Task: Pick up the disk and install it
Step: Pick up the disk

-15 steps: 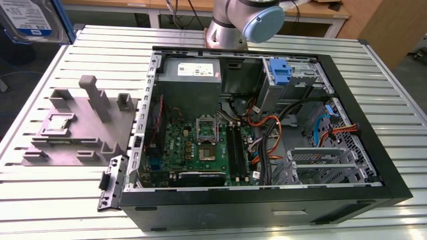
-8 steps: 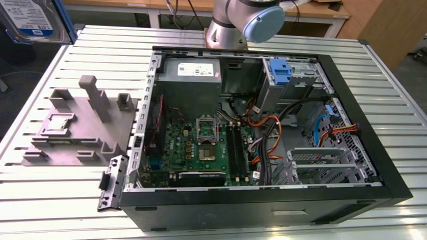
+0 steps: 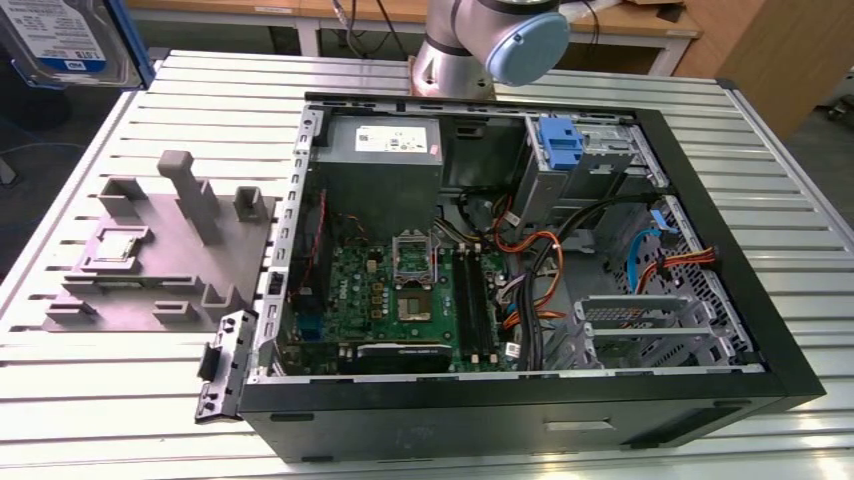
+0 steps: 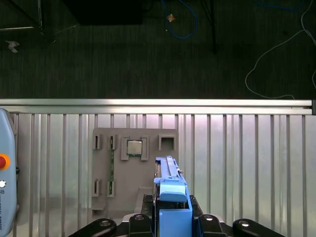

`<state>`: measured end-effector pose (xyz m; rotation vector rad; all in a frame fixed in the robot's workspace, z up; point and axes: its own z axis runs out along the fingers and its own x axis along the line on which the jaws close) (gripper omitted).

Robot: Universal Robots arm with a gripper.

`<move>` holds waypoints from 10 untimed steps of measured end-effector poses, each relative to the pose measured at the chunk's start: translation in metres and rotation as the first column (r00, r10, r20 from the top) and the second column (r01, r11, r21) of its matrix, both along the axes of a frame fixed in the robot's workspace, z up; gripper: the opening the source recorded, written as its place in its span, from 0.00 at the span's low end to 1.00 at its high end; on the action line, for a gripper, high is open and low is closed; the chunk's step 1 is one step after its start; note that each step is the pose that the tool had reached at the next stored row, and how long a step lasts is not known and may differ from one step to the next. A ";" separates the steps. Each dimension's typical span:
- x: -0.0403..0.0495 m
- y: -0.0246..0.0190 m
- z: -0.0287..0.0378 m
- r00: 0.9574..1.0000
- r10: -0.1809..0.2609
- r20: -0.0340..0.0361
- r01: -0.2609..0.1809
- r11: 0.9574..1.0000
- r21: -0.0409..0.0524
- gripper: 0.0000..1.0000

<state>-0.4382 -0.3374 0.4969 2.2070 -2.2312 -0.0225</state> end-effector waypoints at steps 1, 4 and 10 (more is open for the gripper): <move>0.0001 0.0000 -0.0001 1.000 0.000 0.000 0.000 1.000 0.000 0.36; 0.0003 0.0000 0.0000 1.000 0.000 0.000 0.000 1.000 0.000 0.36; 0.0011 0.0000 0.0000 1.000 0.000 0.000 0.000 1.000 0.000 0.36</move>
